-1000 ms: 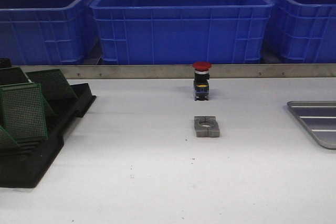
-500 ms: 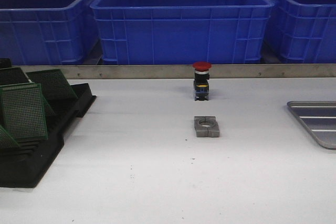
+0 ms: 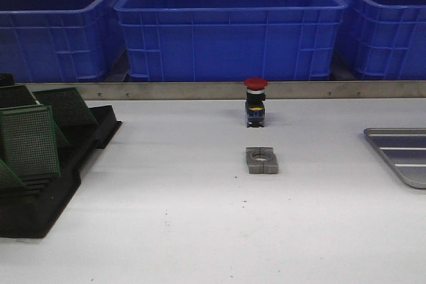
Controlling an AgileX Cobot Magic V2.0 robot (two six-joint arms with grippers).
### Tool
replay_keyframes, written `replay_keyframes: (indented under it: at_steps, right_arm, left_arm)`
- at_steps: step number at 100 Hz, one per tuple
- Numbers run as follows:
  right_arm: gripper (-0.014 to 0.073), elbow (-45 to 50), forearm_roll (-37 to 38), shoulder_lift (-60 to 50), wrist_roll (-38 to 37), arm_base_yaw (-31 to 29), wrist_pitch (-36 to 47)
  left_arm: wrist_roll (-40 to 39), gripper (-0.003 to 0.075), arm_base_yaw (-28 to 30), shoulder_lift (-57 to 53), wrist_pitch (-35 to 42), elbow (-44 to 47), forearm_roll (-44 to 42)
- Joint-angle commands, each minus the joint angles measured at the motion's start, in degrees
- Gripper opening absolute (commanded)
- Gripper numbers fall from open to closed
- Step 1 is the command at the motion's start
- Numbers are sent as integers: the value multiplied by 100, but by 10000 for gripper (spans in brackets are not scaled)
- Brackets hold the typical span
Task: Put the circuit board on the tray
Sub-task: 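Grasp a green perforated board with the left gripper and lift it out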
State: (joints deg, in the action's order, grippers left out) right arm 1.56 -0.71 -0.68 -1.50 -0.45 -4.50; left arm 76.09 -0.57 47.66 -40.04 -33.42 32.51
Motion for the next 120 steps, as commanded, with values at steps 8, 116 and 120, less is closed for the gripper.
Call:
replay_keyframes:
  at_steps: [8,116,120]
  right_arm:
    - [-62,7,71,-100,49,-17,491]
    - [-62,7,71,-100,49,-17,491]
    - [-62,7,71,-100,49,-17,491]
  left_arm:
    - [2343,262,-43,675,290,-223,1774]
    - [3382,-17,-43,3172,969,-686,1361]
    - [3382,-17,-43,3172,969,-690,1361]
